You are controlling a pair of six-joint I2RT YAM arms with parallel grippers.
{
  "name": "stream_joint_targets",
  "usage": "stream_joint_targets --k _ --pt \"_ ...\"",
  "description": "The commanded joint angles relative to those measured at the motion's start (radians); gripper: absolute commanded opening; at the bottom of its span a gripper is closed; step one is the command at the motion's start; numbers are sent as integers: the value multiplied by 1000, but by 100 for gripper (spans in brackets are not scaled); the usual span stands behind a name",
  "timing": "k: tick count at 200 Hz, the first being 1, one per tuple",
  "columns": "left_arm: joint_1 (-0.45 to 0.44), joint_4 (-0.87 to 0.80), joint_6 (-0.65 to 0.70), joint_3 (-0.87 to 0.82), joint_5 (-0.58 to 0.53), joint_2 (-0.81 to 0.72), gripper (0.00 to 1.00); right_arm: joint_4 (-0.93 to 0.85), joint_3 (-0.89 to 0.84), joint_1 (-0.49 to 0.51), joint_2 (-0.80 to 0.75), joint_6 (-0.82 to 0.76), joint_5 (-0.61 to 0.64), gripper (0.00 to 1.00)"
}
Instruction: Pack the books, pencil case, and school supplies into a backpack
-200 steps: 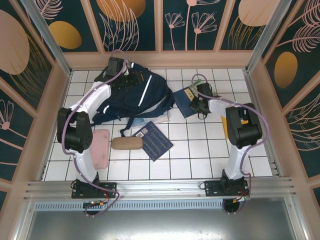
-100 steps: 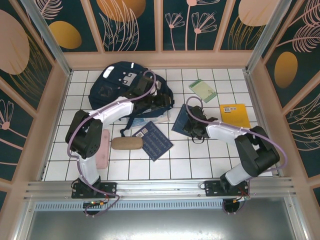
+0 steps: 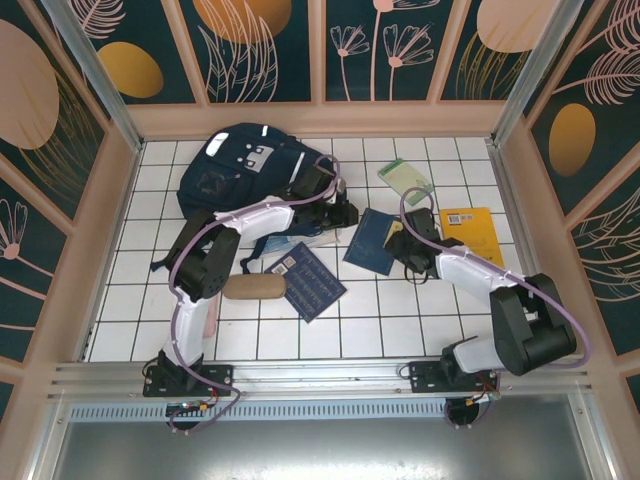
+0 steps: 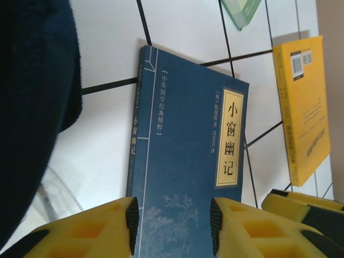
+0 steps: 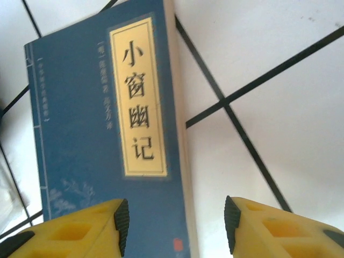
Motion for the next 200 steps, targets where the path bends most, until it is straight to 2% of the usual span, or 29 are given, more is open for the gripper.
stream_joint_targets --k 1,41,76,111,125,151,181,200 --pt "-13 -49 52 69 -11 64 42 51 11 -8 52 -75 -40 51" --pt "-23 -132 69 174 -55 167 42 59 19 -17 115 -78 -23 50" --pt "-43 -202 94 193 -137 195 42 78 20 -20 158 -83 -36 50" --pt "-62 -228 100 177 -165 216 42 101 22 -21 186 -92 -40 48" --pt "-70 -215 99 168 -119 224 42 116 20 -20 201 -96 -69 46" --pt "-74 -106 39 107 54 204 40 157 6 -21 205 -94 -107 42" --pt "-72 130 -87 10 289 143 39 183 -2 -21 195 -89 -127 42" --pt "-71 276 -172 -45 354 101 39 182 2 -24 187 -87 -136 41"
